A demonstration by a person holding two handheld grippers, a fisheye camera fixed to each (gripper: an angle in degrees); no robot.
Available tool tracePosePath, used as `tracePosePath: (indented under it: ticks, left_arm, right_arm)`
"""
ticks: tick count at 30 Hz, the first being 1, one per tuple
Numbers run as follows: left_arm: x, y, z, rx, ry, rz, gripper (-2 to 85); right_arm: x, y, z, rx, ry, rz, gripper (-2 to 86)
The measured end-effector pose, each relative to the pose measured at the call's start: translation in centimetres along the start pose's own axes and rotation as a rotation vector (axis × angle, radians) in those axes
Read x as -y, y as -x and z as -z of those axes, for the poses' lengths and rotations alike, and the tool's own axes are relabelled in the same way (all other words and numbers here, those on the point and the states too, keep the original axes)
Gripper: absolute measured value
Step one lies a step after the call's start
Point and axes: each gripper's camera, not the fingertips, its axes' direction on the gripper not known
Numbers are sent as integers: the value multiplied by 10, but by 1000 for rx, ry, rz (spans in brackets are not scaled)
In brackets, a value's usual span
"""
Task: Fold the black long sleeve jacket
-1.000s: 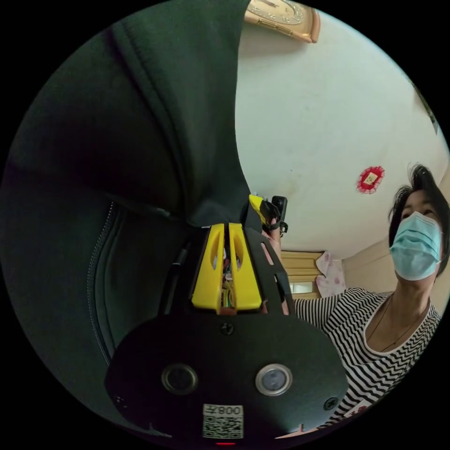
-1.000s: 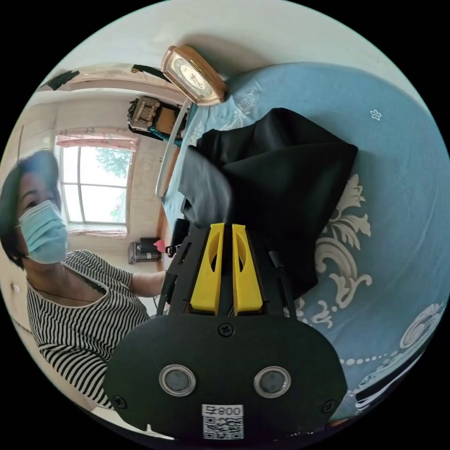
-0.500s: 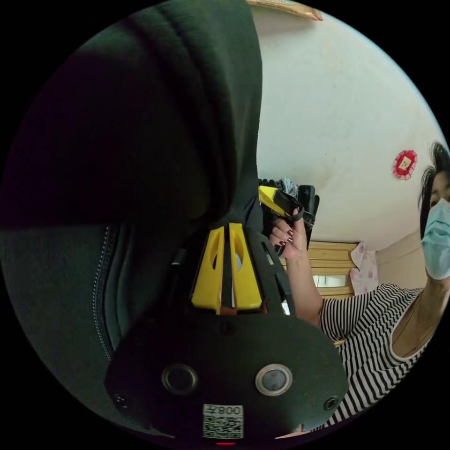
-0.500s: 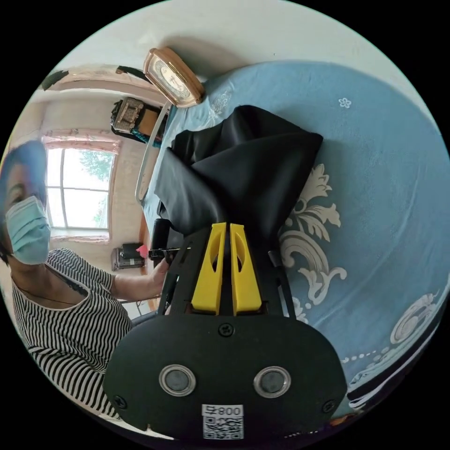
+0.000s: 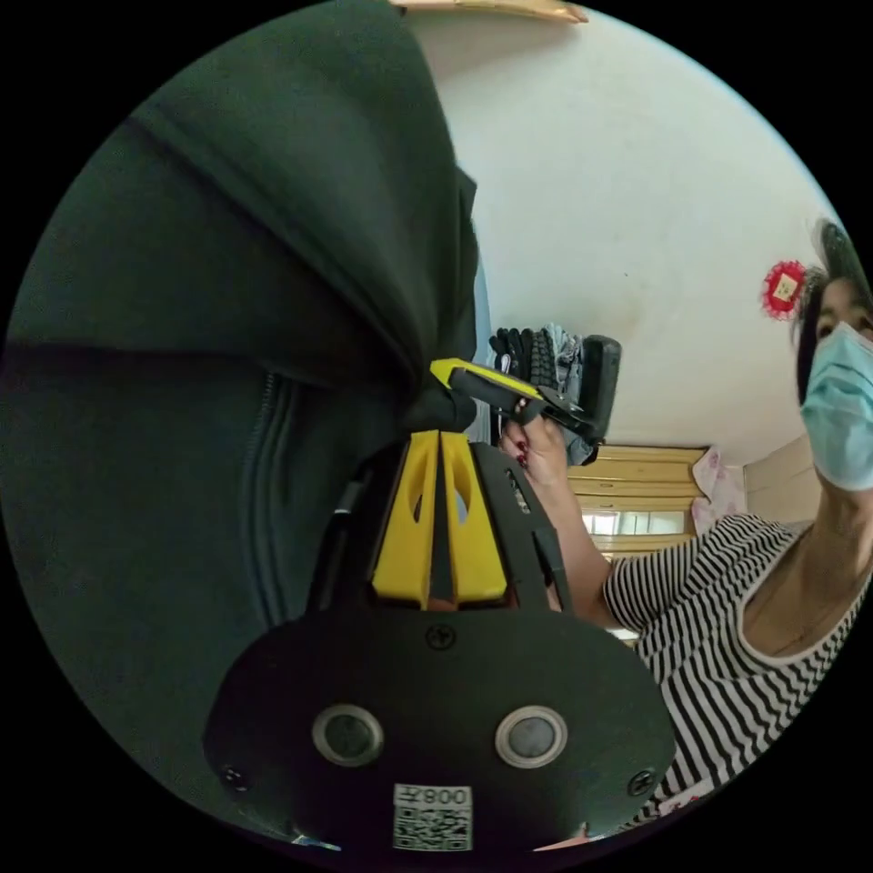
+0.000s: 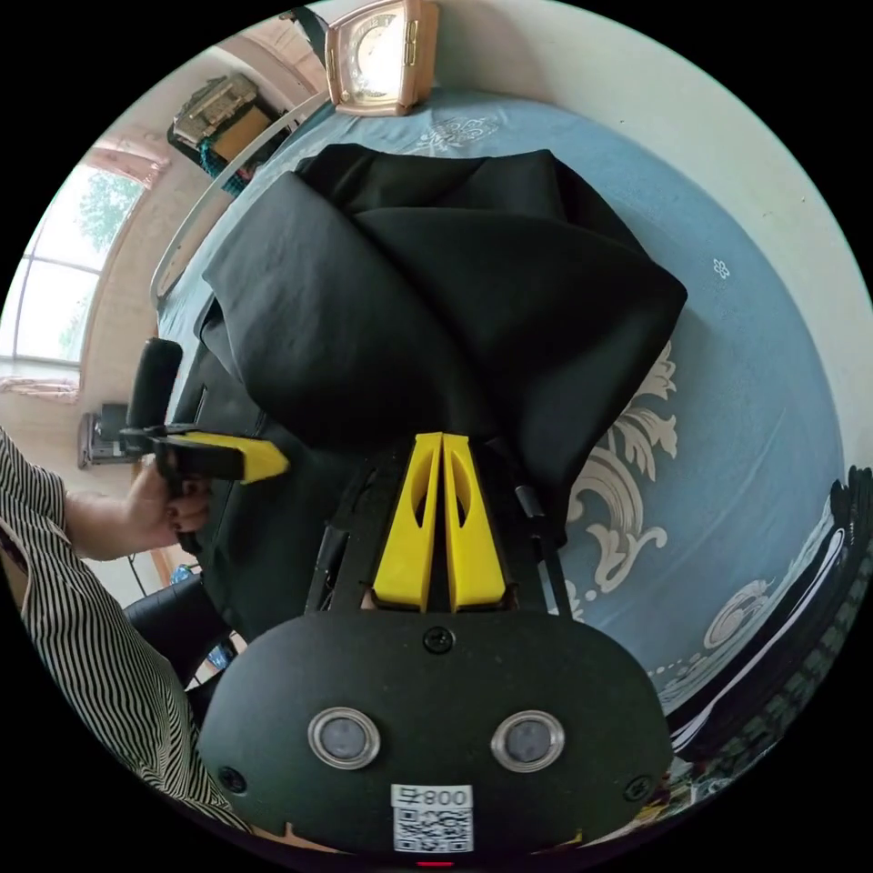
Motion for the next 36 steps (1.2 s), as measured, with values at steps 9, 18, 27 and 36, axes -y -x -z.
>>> tracePosePath:
  ticks: [9, 18, 27, 36]
  left_arm:
    - [44, -46, 153, 459, -405, -262, 2]
    - [58, -23, 194, 628, -444, -142, 1]
    - [-17, -16, 193, 595, -316, -158, 1]
    - [-71, -34, 227, 476, -359, -240, 1]
  right_arm:
    - [-14, 29, -6, 65, -40, -53, 1]
    - [-31, 70, -26, 39, -77, -65, 1]
    - [-72, 141, -65, -29, -105, 15, 1]
    - [-117, 170, -99, 1, -176, -24, 2]
